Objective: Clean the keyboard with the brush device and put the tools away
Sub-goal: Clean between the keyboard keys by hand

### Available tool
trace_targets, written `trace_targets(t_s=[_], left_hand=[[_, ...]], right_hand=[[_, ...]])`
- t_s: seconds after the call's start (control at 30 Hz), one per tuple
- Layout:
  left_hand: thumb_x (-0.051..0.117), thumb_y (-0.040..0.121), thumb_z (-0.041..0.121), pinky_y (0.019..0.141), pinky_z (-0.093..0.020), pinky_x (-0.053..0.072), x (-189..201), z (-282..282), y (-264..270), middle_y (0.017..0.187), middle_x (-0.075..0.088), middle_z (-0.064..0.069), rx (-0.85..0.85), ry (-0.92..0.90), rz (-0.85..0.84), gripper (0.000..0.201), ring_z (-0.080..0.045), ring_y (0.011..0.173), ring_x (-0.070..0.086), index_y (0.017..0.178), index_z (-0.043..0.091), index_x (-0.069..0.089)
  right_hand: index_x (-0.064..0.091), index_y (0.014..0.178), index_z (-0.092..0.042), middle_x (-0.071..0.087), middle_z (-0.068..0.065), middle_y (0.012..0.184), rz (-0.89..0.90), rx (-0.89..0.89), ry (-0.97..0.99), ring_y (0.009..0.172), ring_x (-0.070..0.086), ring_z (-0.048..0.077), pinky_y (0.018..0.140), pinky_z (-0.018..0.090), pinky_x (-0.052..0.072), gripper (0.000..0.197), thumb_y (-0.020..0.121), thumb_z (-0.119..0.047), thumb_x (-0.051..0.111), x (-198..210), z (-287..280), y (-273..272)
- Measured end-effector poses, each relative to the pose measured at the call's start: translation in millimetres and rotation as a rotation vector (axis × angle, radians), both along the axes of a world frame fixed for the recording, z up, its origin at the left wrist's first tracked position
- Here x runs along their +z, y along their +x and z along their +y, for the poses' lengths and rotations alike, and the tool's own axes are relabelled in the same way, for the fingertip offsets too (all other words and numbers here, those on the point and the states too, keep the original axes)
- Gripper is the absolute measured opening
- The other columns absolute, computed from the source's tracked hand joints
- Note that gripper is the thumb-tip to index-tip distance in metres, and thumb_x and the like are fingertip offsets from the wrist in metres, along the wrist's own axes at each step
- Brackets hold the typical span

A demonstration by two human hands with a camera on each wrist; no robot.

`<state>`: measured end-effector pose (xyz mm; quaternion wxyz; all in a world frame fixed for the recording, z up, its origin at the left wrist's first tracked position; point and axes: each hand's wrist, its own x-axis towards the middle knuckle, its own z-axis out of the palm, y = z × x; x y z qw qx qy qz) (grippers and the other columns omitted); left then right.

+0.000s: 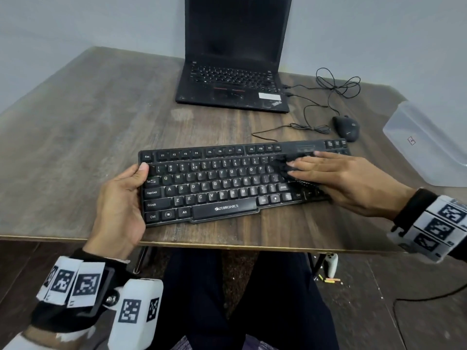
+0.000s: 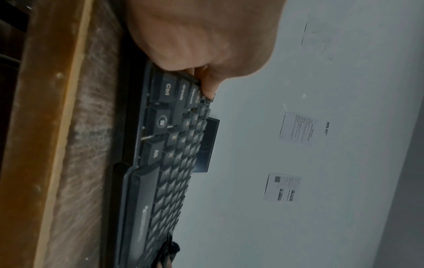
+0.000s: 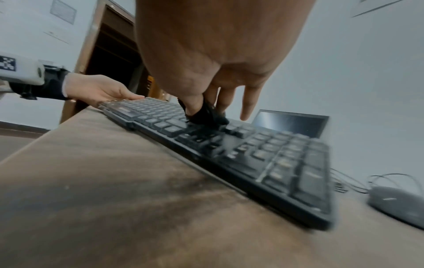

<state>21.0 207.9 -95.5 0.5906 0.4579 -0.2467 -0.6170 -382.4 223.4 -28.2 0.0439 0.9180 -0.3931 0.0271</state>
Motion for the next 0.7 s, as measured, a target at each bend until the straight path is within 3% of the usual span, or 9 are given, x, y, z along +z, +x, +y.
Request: trace_targets(t_s=[0.13,0.23,0.37,0.47,0.6,0.7], left_hand=[[0.056,0.099,0.02,0.069,-0.047,0.063,2.3,0.1,-3.4,0.127,0.07,-0.014,-0.007,-0.006,-0.032,0.039,-0.032,0.107,0.072,0.135,0.007,0.061],[0.053,0.101,0.02,0.063,-0.043,0.063,4.5,0.8,-4.9,0.111,0.075,-0.008,-0.012,-0.005,-0.048,0.034,-0.026,0.094,0.076,0.131,0.009,0.064],[0.054,0.101,0.022,0.067,-0.047,0.063,5.2,2.0,-5.8,0.116,0.074,-0.011,-0.009,0.003,-0.072,0.032,-0.031,0.102,0.074,0.128,0.01,0.066],[0.053,0.101,0.02,0.063,-0.045,0.063,7.0,3.1,-6.8,0.11,0.075,-0.01,0.004,0.005,-0.077,0.024,-0.029,0.094,0.075,0.116,0.014,0.07],[0.052,0.101,0.018,0.059,-0.043,0.062,8.2,3.2,-8.5,0.098,0.077,-0.005,0.023,0.001,-0.076,0.02,-0.025,0.084,0.077,0.108,0.016,0.071],[0.052,0.101,0.018,0.056,-0.041,0.062,8.5,3.2,-9.7,0.088,0.078,-0.001,0.032,-0.004,-0.082,0.02,-0.021,0.077,0.077,0.103,0.017,0.071]], right_hand=[[0.065,0.144,-0.019,0.061,0.002,0.15,-0.004,-0.073,-0.075,0.137,0.061,0.026,0.106,0.056,0.056,0.049,0.101,-0.022,0.043,19.8,3.6,-9.5],[0.065,0.144,-0.013,0.06,0.006,0.152,-0.021,0.018,-0.165,0.139,0.059,0.027,0.116,0.053,0.048,0.048,0.099,-0.015,0.049,29.8,-6.5,28.3],[0.06,0.148,-0.014,0.057,0.005,0.156,0.042,0.176,-0.193,0.144,0.053,0.023,0.124,0.049,0.038,0.054,0.099,-0.017,0.037,30.5,-29.9,101.5],[0.059,0.149,-0.015,0.054,0.006,0.158,0.147,0.247,-0.139,0.146,0.051,0.024,0.124,0.049,0.035,0.057,0.099,-0.02,0.032,17.3,-47.3,131.2],[0.055,0.153,-0.02,0.047,0.0,0.164,0.15,0.2,-0.08,0.152,0.044,0.019,0.129,0.05,0.026,0.056,0.099,-0.018,0.039,10.0,-49.7,113.0],[0.056,0.152,-0.023,0.051,-0.003,0.161,0.116,0.142,-0.062,0.151,0.044,0.016,0.13,0.054,0.022,0.052,0.101,-0.017,0.048,11.8,-41.9,79.8]])
